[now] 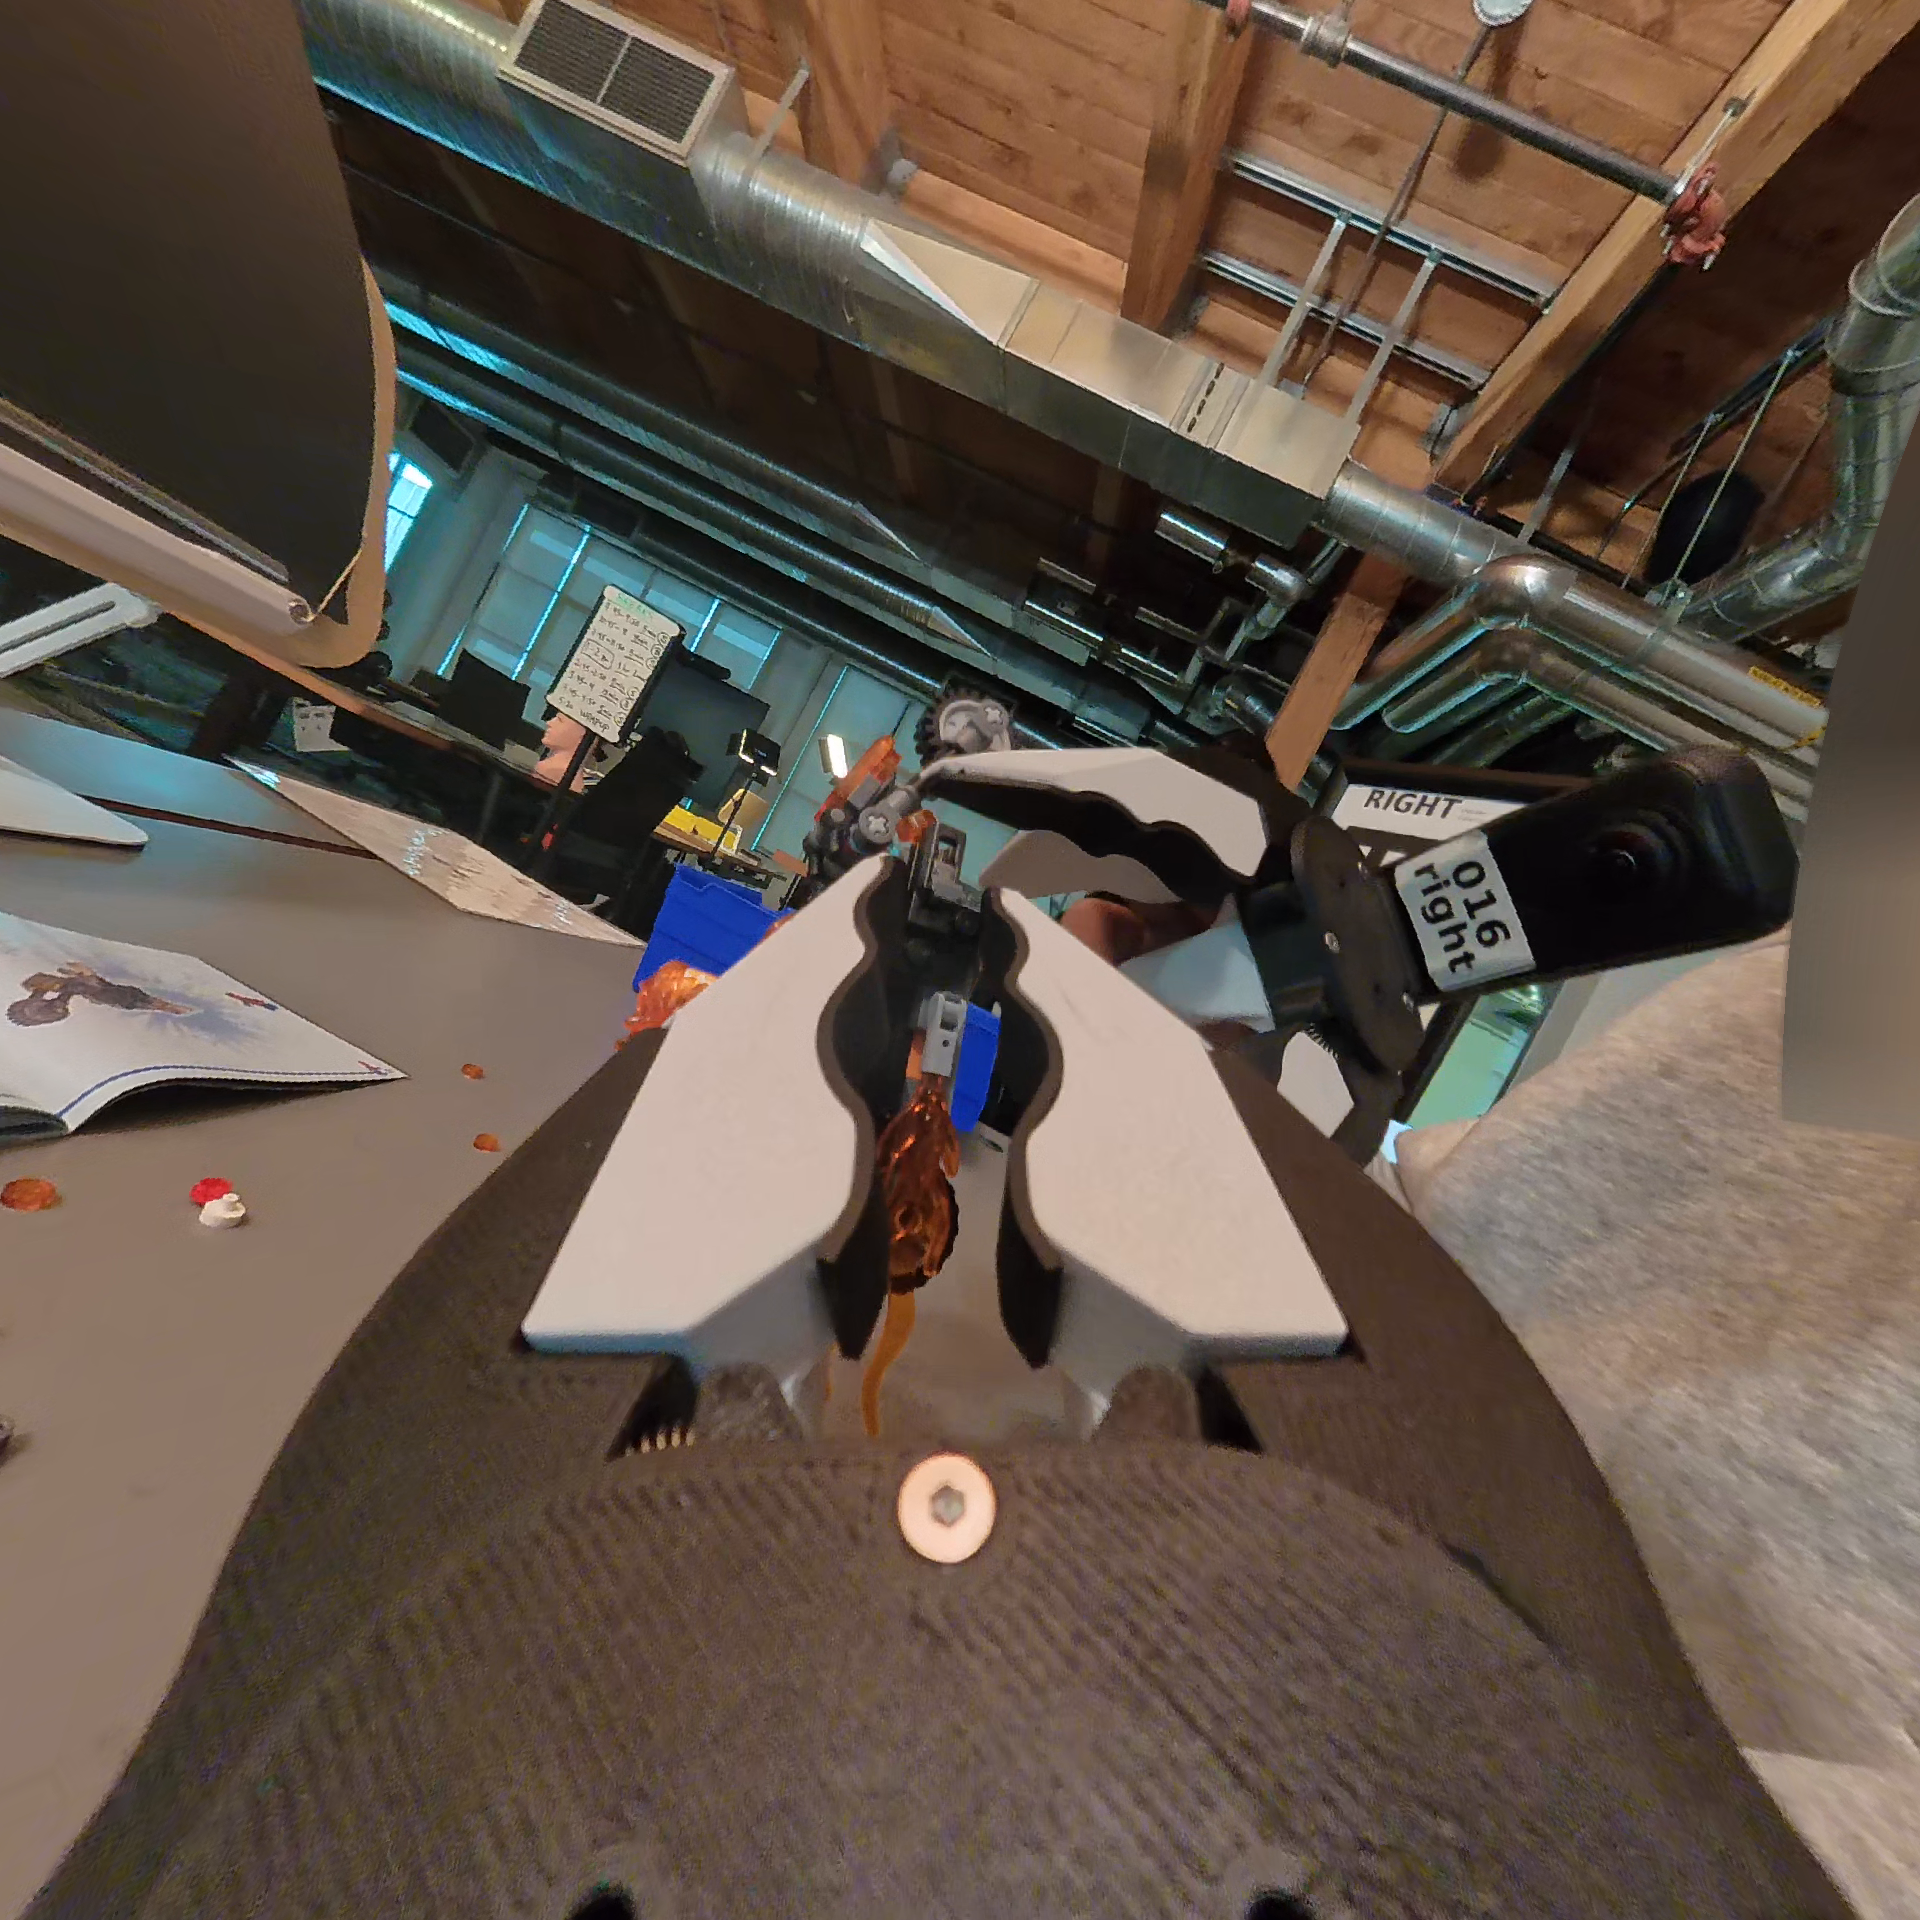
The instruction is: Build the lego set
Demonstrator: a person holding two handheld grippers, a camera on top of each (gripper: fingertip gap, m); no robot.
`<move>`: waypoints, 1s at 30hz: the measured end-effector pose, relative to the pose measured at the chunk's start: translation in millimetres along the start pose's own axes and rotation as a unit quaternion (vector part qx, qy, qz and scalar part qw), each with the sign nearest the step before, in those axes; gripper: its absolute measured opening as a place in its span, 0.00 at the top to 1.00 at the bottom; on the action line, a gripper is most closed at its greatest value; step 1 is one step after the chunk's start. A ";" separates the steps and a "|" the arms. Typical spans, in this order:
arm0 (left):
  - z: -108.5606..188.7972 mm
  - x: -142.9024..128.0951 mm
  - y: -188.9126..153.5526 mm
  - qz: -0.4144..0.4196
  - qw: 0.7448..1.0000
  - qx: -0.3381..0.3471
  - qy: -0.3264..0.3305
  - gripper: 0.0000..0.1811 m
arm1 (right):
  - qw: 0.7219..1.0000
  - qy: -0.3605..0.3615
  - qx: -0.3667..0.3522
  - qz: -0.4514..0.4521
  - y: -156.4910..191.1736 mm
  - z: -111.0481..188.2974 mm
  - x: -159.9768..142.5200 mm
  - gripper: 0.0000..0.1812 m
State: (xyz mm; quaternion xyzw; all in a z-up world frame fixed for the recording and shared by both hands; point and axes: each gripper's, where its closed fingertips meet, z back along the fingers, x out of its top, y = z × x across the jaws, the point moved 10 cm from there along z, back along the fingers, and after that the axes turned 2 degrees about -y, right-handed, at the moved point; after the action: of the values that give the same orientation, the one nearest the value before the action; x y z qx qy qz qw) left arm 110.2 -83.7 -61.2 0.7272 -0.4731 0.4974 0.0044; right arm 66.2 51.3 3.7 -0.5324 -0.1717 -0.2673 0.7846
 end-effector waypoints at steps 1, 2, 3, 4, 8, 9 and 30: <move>-0.4 -0.2 -0.5 -0.003 1.000 0.000 0.003 0.93 | 1.000 0.001 0.006 -0.001 -1.1 0.4 -0.1 0.53; -1.0 -0.5 -1.1 -0.006 1.000 0.000 0.006 0.93 | 1.000 0.002 0.014 -0.002 -2.1 1.0 0.0 0.53; -1.7 -0.9 -1.5 -0.009 1.000 0.000 0.009 0.93 | 1.000 0.005 0.023 -0.004 -2.9 1.5 0.0 0.53; -2.4 -1.2 -2.2 -0.012 1.000 -0.001 0.012 0.93 | 0.999 0.007 0.031 -0.005 -3.8 2.2 -0.1 0.53; -4.5 -2.2 -4.6 -0.026 0.999 0.000 0.023 0.93 | 0.998 0.019 0.052 -0.006 -7.1 5.1 -0.5 0.54; -4.7 -2.3 -4.8 -0.027 0.999 0.000 0.024 0.93 | 0.998 0.020 0.056 -0.008 -7.6 5.8 -0.5 0.55; -4.0 -2.3 -3.7 -0.019 1.000 -0.002 0.020 0.93 | 0.997 0.011 0.061 -0.036 -7.4 12.1 -1.0 0.59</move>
State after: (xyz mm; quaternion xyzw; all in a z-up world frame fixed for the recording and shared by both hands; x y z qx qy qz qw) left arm 109.8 -78.1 -59.1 0.7261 -0.4599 0.5105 0.0244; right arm 61.1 60.7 13.2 -0.4737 -0.1981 -0.2905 0.8074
